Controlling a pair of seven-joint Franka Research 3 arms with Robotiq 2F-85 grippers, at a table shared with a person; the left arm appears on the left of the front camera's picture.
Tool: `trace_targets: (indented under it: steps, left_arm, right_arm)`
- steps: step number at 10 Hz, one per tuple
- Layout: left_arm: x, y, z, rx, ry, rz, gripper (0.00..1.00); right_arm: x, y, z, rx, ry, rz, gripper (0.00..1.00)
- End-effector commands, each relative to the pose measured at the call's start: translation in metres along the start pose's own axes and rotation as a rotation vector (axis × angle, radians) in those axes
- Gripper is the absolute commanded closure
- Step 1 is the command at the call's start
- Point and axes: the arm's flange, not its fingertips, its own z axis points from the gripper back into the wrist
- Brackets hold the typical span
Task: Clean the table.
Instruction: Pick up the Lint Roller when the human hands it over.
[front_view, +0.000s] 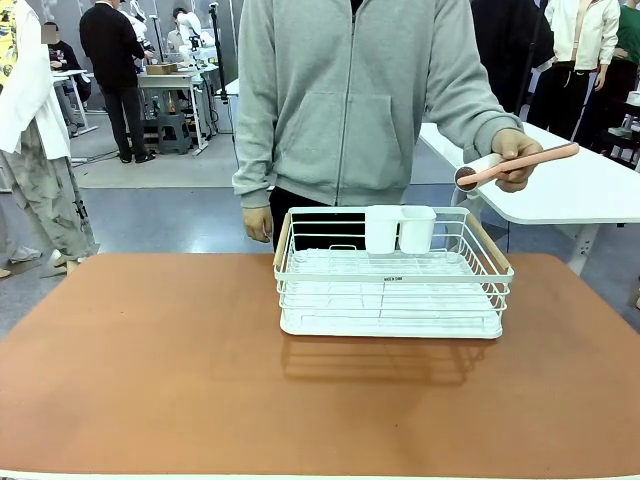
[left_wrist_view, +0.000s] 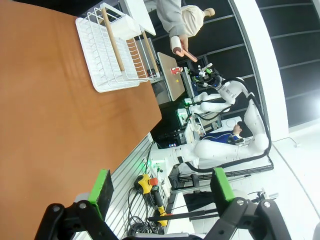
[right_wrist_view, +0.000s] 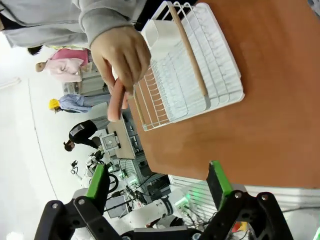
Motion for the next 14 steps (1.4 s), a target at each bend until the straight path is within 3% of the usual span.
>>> trace_targets:
  steps: [1, 3, 6, 14]
  left_arm:
    - [-0.003, -0.004, 0.002, -0.005, 0.001, -0.011, 0.0]
    - [-0.003, -0.004, 0.002, -0.005, 0.001, -0.011, 0.0]
    - [-0.003, -0.004, 0.002, -0.005, 0.001, -0.011, 0.0]
    - [-0.003, -0.004, 0.002, -0.005, 0.001, -0.011, 0.0]
  right_arm:
    - [-0.023, 0.033, -0.014, -0.047, 0.033, -0.127, 0.0]
    - [-0.042, 0.059, -0.038, -0.054, -0.031, -0.217, 0.0]
    - [-0.047, 0.067, -0.08, -0.052, -0.131, -0.282, 0.0]
    - [-0.046, 0.074, -0.146, -0.045, -0.253, -0.171, 0.0]
